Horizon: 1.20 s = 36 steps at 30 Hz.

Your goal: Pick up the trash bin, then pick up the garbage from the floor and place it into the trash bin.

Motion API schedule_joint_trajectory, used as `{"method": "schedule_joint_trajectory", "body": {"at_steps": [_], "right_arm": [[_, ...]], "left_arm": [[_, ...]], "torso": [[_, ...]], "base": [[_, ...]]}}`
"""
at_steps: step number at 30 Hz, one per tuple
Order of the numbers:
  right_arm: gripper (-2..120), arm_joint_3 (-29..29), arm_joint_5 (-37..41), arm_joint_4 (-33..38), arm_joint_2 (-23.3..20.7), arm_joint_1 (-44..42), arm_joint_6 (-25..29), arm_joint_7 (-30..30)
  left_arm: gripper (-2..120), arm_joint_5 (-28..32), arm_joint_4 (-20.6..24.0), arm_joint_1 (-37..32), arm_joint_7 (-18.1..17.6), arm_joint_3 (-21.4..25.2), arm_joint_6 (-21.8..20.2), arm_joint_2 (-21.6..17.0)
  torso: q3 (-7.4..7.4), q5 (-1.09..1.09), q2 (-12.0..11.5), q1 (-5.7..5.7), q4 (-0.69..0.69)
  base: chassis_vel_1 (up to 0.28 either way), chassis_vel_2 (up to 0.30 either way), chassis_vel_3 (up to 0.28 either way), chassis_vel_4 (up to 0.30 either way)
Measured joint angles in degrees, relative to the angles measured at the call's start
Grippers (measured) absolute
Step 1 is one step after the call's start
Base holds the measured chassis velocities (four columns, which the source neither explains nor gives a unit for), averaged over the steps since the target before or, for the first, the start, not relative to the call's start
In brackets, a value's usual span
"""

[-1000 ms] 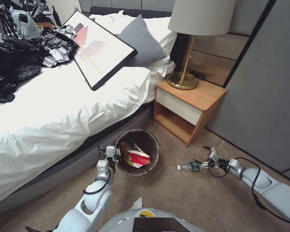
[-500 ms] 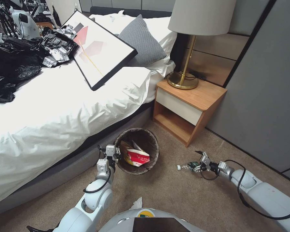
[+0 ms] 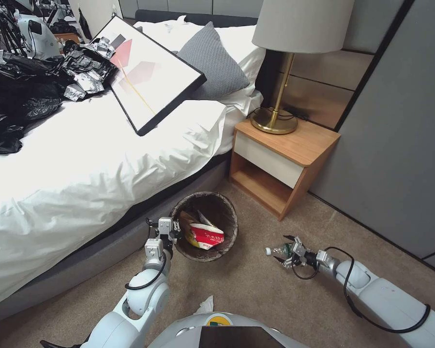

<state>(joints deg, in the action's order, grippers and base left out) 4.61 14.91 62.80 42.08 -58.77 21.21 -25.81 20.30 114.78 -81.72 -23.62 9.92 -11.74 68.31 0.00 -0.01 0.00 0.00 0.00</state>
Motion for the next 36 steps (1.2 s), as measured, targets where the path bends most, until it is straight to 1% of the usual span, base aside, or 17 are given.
{"method": "schedule_joint_trajectory", "body": {"at_steps": [6, 12, 29, 36], "right_arm": [[100, 0.2, -1.3, -2.8, 1.3, 0.5, 0.4, -0.2], [100, 0.2, -1.6, -3.6, 1.8, 0.6, 0.4, -0.2], [100, -0.6, -3.8, -9.8, 3.8, 2.4, 0.8, 1.2], [100, -0.8, -4.2, -10.5, 4.3, 2.4, 0.7, 2.4]], "left_arm": [[2, 0.0, 0.0, 0.2, 0.0, 0.0, 0.0, 0.1], [2, 0.0, -0.1, 0.4, 0.0, 0.0, 0.0, 0.1], [2, 0.1, -0.4, 0.8, 0.0, -0.3, 0.3, 0.4], [2, 0.1, -0.5, 1.1, 0.0, -0.4, 0.4, 0.4]], "torso": [[0.0, 0.01, 0.0, 0.0, 0.0], [0.0, 0.01, 0.0, 0.0, 0.0], [0.0, 0.01, 0.0, 0.0, 0.0], [0.0, 0.0, 0.0, 0.0, 0.0]], "base": [[0.0, 0.0, 0.0, 0.0], [0.0, 0.0, 0.0, 0.0], [0.0, 0.0, 0.0, 0.0], [0.0, 0.0, 0.0, 0.0]]}}
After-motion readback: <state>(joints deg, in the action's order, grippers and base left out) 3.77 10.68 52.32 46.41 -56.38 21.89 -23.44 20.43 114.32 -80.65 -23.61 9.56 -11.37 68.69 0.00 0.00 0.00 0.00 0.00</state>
